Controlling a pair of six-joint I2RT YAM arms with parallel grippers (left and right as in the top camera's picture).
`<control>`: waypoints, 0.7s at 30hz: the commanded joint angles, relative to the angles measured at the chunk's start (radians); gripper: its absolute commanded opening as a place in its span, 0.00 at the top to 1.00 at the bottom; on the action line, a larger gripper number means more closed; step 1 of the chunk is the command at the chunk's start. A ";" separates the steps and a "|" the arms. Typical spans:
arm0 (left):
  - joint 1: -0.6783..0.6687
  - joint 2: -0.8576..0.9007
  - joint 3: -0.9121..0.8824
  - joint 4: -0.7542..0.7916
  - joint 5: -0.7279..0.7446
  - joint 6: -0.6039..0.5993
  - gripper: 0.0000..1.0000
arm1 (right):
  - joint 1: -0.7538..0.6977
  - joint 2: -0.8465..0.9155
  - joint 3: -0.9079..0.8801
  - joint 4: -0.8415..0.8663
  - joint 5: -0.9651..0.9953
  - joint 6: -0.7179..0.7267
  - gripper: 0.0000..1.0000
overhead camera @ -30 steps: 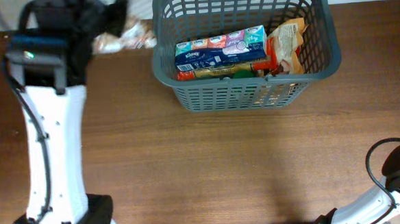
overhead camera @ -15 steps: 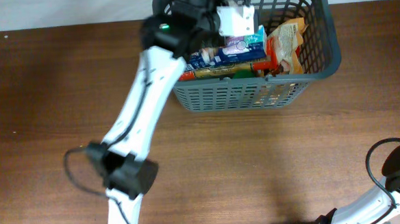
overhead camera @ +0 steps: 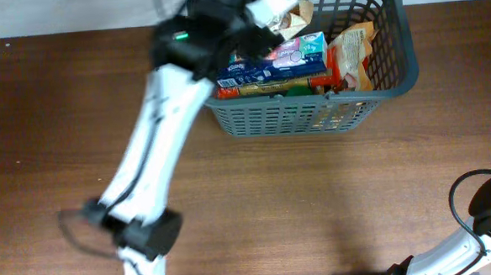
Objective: Pack container
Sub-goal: 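Lift the wrapper over the basket and release it, left gripper, then withdraw the left gripper away from the basket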
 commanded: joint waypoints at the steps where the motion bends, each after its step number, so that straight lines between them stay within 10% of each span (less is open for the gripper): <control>1: 0.061 -0.161 0.040 -0.063 -0.112 -0.179 0.01 | 0.000 0.003 -0.004 0.001 -0.002 0.008 0.01; 7: 0.220 -0.217 0.040 -0.335 -0.396 -0.466 0.01 | 0.000 0.003 -0.004 0.001 -0.002 0.008 0.01; 21: 0.495 -0.214 0.002 -0.501 -0.296 -0.612 0.01 | 0.000 0.003 -0.004 0.001 -0.002 0.008 0.01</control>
